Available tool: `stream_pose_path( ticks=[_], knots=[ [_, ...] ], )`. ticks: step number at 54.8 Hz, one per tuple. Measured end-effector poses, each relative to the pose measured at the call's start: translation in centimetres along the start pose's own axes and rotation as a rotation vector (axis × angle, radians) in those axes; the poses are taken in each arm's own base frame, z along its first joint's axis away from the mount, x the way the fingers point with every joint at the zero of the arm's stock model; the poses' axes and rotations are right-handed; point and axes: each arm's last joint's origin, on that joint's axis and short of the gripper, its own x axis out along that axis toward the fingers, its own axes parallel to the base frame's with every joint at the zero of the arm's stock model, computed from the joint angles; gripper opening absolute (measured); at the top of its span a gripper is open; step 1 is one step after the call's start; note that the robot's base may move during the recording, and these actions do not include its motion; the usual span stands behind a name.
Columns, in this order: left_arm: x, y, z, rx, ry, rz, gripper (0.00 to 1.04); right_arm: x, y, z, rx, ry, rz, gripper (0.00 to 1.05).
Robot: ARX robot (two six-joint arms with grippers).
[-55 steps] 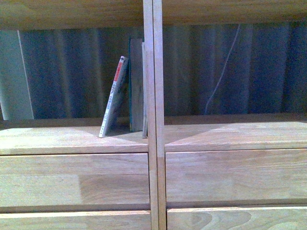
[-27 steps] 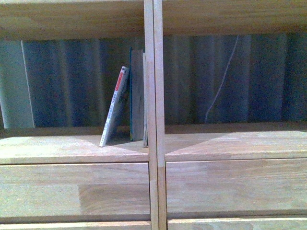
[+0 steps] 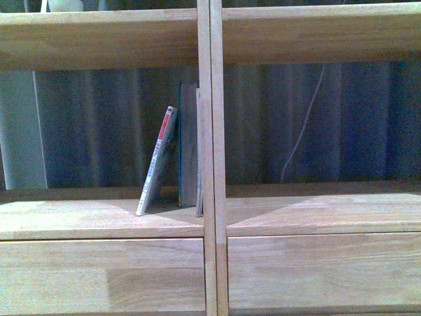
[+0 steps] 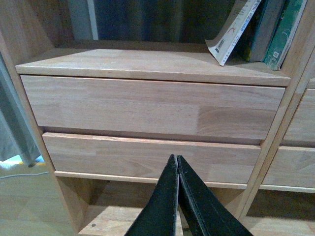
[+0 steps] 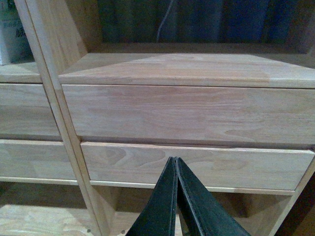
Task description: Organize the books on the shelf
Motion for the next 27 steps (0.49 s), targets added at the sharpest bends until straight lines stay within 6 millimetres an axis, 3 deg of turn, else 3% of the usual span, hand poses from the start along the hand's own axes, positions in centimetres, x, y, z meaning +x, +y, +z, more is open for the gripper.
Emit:
stream_pose_path(
  ticks=[27],
  knots=[
    [-0.9,0.0,-1.6,0.001,-0.008,0.0,0.03,-1.6,0.0,-1.7,0.0,0.0,-0.001,0.03]
  ],
)
